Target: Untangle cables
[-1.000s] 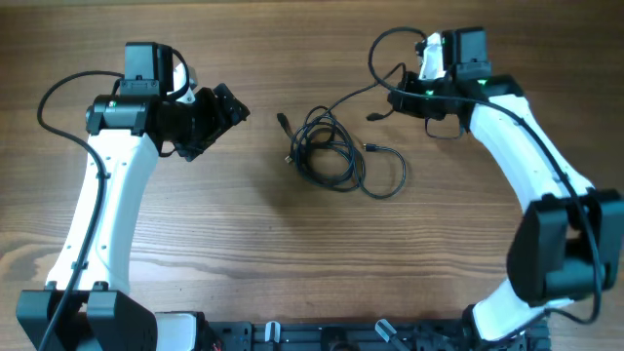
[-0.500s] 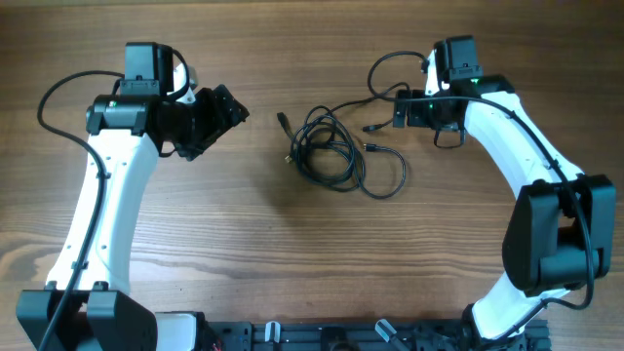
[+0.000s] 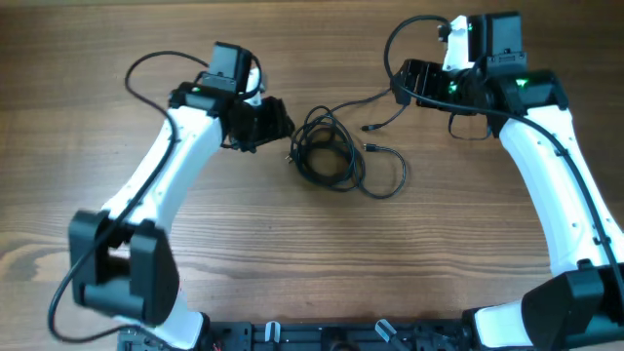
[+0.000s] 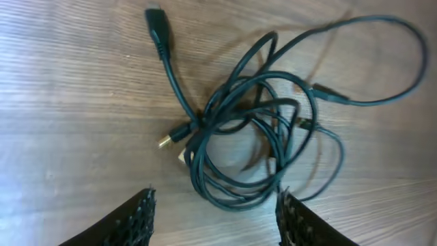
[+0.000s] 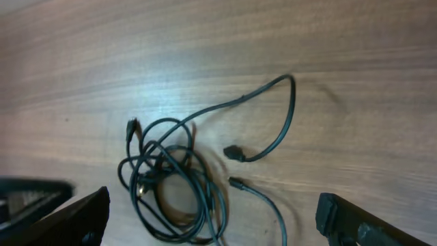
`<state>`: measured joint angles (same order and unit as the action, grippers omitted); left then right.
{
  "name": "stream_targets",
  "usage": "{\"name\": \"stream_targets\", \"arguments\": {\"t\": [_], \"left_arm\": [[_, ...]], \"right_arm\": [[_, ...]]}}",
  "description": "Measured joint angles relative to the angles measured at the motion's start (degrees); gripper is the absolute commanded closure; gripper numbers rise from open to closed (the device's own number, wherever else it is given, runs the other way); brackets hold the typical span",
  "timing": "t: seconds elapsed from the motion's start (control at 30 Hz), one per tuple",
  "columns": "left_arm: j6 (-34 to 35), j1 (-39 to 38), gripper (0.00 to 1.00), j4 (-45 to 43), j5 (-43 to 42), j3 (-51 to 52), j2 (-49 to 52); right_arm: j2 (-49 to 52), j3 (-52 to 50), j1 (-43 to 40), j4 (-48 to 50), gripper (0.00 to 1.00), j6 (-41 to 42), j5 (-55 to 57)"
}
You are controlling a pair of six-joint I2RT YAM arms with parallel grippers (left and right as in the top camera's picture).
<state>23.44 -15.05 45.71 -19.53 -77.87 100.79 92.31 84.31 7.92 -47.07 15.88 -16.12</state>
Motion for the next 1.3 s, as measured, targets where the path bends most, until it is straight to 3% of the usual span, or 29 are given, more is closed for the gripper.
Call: {"name": "stream_targets", "arguments": {"t": [0.2,0.53,0.63,0.8,1.13,1.2,1.3], "left_arm": [[-5.9,-2.4,0.62,-9.0,0.0,0.0,6.7],[-6.9,-5.7,0.66,-14.1,0.0,0.0,11.5],[-6.9,-5.7,0.61,-14.7,0.1,0.0,11.6],[-7.3,-5.7,0.7,-14.6,2.1,0.0,11.6],[-12.5,-6.3,0.68,-12.3,1.2,0.0,11.6],[-12.7,-6.3,0.75,-12.2,1.2,0.0,11.6],[-13.5,-6.3,0.96,-12.0,1.2,0.0,11.6]], "right_arm": [[0.0,0.0,0.0,-1.2,0.0,0.2,-0.8],[0.0,0.0,0.0,-1.8,0.0,0.4,-1.0],[0.0,0.0,0.0,-1.8,0.0,0.4,-1.0],[0.0,0.0,0.0,-1.8,0.0,0.4,-1.0],[0.0,0.0,0.0,-1.8,0.0,0.4,-1.0],[0.0,0.0,0.0,-1.8,0.0,0.4,-1.0],[0.0,0.0,0.0,-1.8,0.0,0.4,-1.0]]}}
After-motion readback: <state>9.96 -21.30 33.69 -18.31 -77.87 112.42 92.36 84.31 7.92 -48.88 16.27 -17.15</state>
